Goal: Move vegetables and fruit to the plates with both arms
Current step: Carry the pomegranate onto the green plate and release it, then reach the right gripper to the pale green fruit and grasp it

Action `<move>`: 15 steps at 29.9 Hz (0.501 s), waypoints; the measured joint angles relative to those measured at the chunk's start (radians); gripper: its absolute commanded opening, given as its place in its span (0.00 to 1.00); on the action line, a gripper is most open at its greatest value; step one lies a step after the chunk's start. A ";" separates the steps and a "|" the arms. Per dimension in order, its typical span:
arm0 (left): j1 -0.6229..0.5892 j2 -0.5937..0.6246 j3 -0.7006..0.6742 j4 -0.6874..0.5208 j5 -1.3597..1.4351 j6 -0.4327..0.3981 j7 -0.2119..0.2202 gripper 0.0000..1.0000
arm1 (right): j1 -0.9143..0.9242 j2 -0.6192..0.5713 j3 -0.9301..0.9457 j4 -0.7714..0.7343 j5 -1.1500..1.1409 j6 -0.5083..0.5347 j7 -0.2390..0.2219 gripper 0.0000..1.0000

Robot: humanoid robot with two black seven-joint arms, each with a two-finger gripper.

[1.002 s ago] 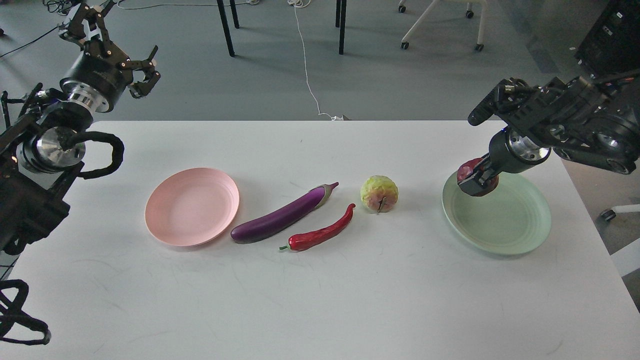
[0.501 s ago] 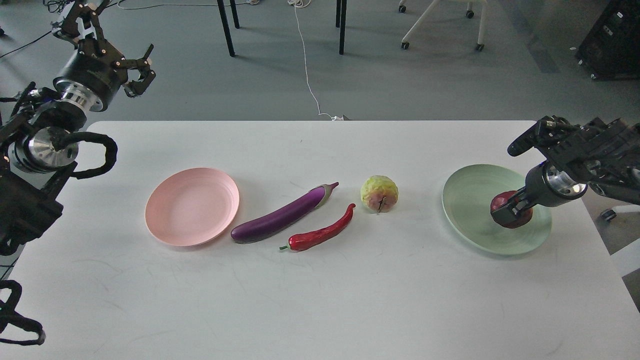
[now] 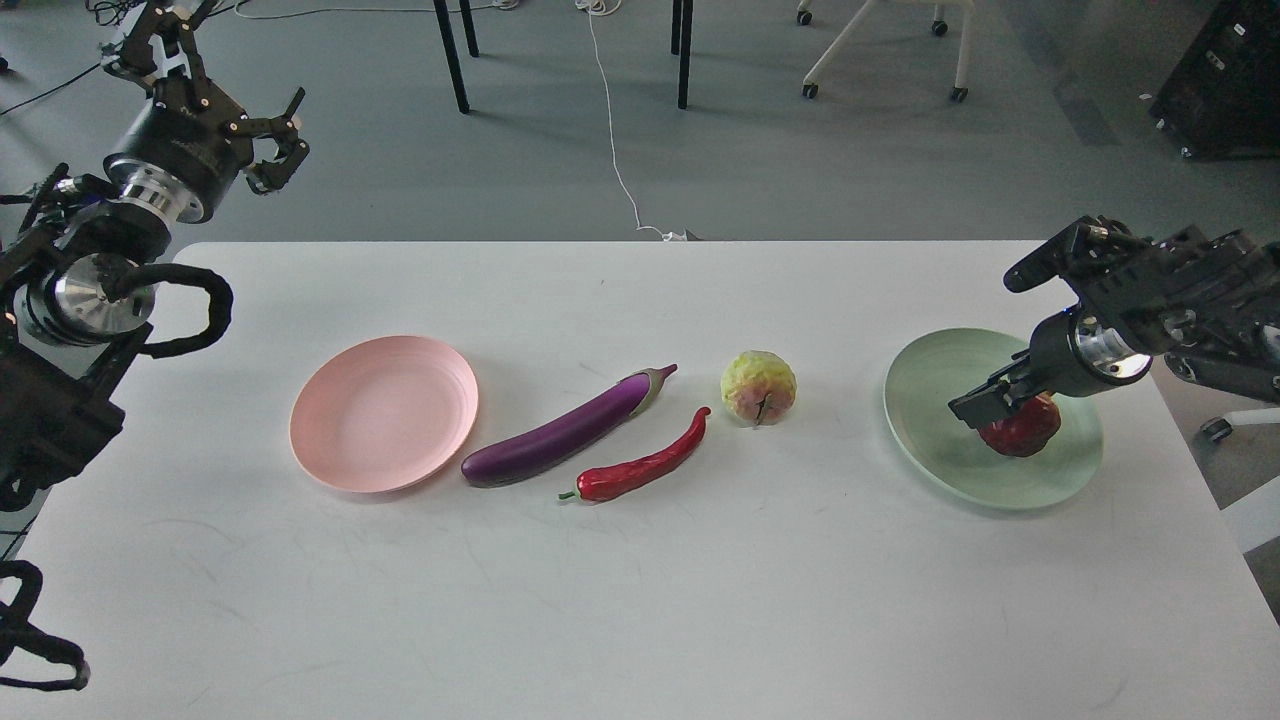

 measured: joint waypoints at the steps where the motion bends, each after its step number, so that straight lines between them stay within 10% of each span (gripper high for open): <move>1: 0.000 0.000 0.000 0.000 0.000 0.000 0.000 0.98 | 0.014 0.005 0.015 0.001 0.006 0.004 0.000 0.98; 15: -0.001 0.014 0.007 0.000 0.000 -0.003 0.001 0.98 | 0.040 0.350 0.061 -0.073 0.320 0.022 0.000 0.98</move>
